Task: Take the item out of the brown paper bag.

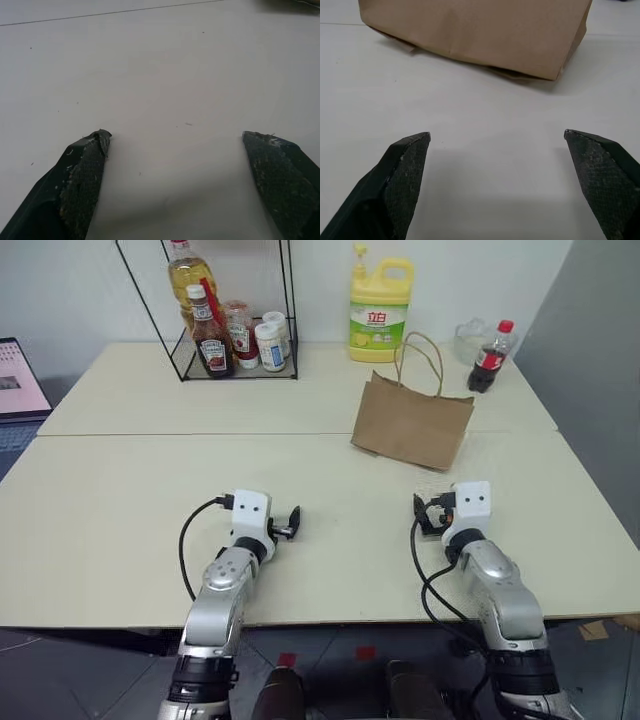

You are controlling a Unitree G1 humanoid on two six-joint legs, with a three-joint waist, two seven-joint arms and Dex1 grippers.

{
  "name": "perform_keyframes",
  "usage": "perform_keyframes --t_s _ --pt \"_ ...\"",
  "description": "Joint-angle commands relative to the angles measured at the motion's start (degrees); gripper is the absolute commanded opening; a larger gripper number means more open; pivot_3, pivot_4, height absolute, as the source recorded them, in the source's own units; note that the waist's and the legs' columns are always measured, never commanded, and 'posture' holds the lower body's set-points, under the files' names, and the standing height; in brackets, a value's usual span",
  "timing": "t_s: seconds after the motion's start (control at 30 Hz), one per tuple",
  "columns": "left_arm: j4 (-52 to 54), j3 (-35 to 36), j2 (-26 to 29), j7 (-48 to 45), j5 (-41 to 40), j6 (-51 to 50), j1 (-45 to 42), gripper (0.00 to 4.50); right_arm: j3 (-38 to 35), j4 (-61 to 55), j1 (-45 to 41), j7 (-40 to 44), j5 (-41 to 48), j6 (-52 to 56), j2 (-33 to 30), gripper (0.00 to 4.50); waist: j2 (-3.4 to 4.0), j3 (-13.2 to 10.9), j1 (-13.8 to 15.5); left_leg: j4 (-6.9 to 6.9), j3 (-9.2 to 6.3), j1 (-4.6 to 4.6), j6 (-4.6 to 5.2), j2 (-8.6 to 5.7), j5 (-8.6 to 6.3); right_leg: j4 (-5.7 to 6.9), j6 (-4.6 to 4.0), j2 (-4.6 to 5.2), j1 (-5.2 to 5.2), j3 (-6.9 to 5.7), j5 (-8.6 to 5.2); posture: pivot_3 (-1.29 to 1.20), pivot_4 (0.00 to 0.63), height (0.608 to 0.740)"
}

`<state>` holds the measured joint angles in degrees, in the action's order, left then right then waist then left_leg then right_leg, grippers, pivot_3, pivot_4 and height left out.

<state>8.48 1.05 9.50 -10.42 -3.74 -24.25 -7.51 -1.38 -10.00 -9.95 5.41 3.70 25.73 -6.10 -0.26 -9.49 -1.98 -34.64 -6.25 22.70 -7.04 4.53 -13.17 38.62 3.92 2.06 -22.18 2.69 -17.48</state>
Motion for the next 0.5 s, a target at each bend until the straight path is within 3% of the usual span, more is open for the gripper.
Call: perform_keyframes --t_s 0.03,0.2,0.5 --pt "1.7 -1.1 1.7 0.2 2.0 -0.4 1.8 4.49 0.3 -3.7 0.4 -0.8 0.1 -0.6 0.8 4.50 0.00 0.0 0.1 0.00 0.00 0.00 0.00 0.00 0.00 0.00 0.00 0.00 0.00 0.00 0.00 0.00 0.150 0.740" --pt "-0.3 0.5 2.4 -0.8 0.4 0.5 0.4 4.49 1.5 -1.3 -0.8 -0.1 -0.8 -1.3 0.4 4.50 0.00 0.0 0.1 -0.01 0.00 -0.01 0.00 0.00 0.00 0.01 0.00 0.00 0.01 0.00 0.00 0.00 0.150 0.740" --pt "0.3 1.1 5.7 -8.4 -4.6 -1.8 -6.5 4.49 -3.9 0.7 -8.4 2.7 1.1 -0.3 -6.9 4.50 -0.01 0.0 0.1 -0.04 0.00 0.04 0.00 -0.01 0.00 0.02 0.01 0.00 0.00 -0.01 0.01 0.00 0.150 0.740"
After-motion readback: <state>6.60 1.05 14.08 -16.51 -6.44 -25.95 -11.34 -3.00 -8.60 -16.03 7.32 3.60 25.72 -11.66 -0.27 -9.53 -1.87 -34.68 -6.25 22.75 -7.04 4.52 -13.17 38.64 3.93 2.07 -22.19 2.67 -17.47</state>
